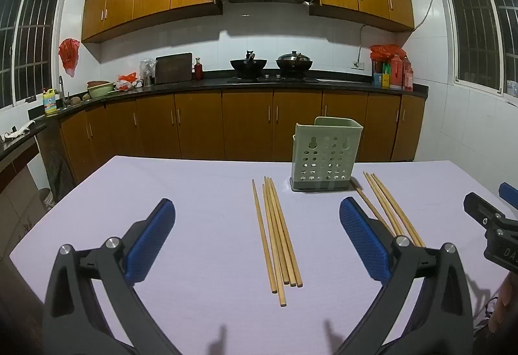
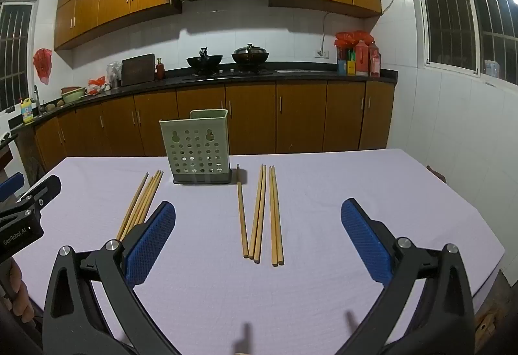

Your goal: Organize utensils

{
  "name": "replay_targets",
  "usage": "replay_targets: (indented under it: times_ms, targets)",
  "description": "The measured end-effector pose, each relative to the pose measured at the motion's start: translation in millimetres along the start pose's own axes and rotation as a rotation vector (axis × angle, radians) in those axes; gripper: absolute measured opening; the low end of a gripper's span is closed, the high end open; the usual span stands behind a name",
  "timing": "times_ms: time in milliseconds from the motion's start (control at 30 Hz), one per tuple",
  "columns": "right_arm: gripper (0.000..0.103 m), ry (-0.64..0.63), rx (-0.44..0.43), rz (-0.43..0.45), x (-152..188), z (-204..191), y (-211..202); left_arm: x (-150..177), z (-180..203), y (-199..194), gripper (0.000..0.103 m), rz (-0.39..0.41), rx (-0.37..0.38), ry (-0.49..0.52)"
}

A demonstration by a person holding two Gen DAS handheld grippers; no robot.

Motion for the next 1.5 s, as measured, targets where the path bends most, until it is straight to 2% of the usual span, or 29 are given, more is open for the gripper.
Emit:
replay_targets:
  times_ms: [1500]
  targets:
    - [0.101, 0.005, -0.002, 0.001, 0.0, 0.0, 1.3, -0.1, 8.1, 4.0, 0.099, 0.006, 0.008, 0.008]
Point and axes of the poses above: each gripper's, at about its wrist camera, not at the fingertips, and y roughly the way its jaws point, z to its right, x to its underside, the point moved 8 cm from there along y, roughly the way its jaws point, and after that the axes turned 1 degree about -x, right-handed, at the moved point
